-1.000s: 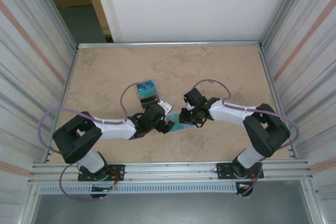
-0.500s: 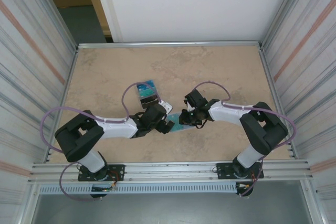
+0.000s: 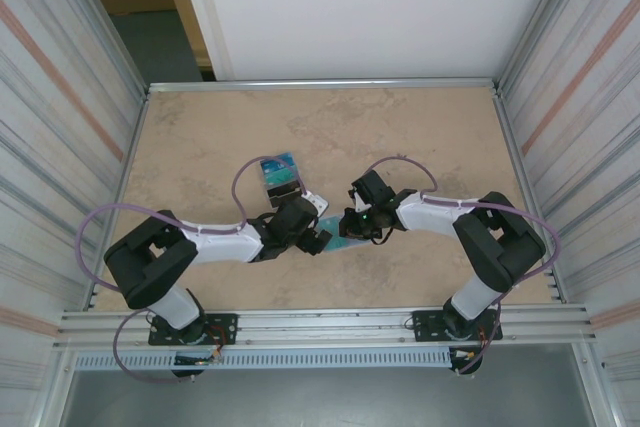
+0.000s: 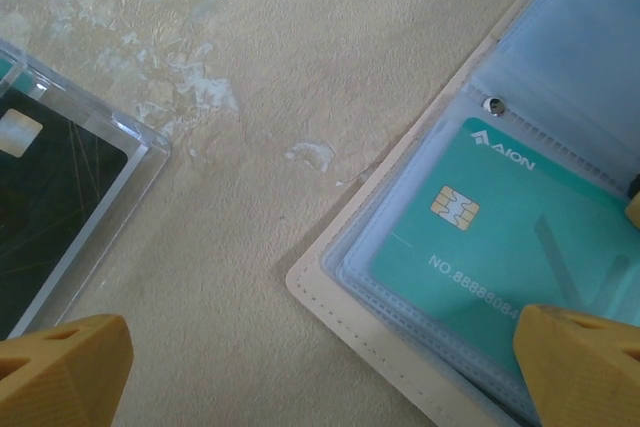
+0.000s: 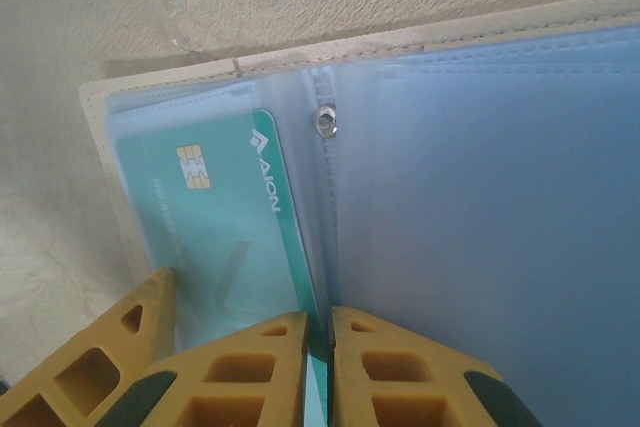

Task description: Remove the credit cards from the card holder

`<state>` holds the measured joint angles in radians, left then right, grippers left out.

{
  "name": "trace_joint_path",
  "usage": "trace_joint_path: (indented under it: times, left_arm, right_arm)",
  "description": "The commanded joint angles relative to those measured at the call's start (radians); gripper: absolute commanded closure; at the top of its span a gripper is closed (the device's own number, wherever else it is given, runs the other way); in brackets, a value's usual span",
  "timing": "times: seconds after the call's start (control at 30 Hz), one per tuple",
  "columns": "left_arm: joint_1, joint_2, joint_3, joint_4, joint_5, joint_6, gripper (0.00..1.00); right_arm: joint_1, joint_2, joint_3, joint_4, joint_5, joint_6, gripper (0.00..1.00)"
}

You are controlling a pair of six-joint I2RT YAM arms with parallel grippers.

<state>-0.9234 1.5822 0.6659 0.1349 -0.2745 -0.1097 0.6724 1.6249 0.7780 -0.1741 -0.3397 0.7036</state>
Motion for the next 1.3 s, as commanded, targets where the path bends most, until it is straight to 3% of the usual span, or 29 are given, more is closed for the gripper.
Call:
trace_joint_path:
  times: [0.0,0.27,0.63,1.27]
  left_arm:
    - [-0.005,0.001,-0.001,-0.096,-0.032,-0.004,0.01]
    - [-0.004,-0.032,-0.031,-0.091,-0.063,0.036,0.01]
    - [0.009,-0.058,-0.034,-0.06,-0.015,0.126,0.01]
    - [0.016,-0.043,-0.032,-0.057,-0.018,0.134,0.01]
  right_arm:
    - [-0.002,-0.014,-0.014,0.011,-0.039,0.02,0.87]
    - [0.004,-0.103,0.006,-0.106,0.069,0.0,0.85]
    - [0.066,0.003,0.079,-0.068,0.037,0.003,0.85]
    - [0.033,0.058,0.074,-0.025,0.009,-0.002,0.84]
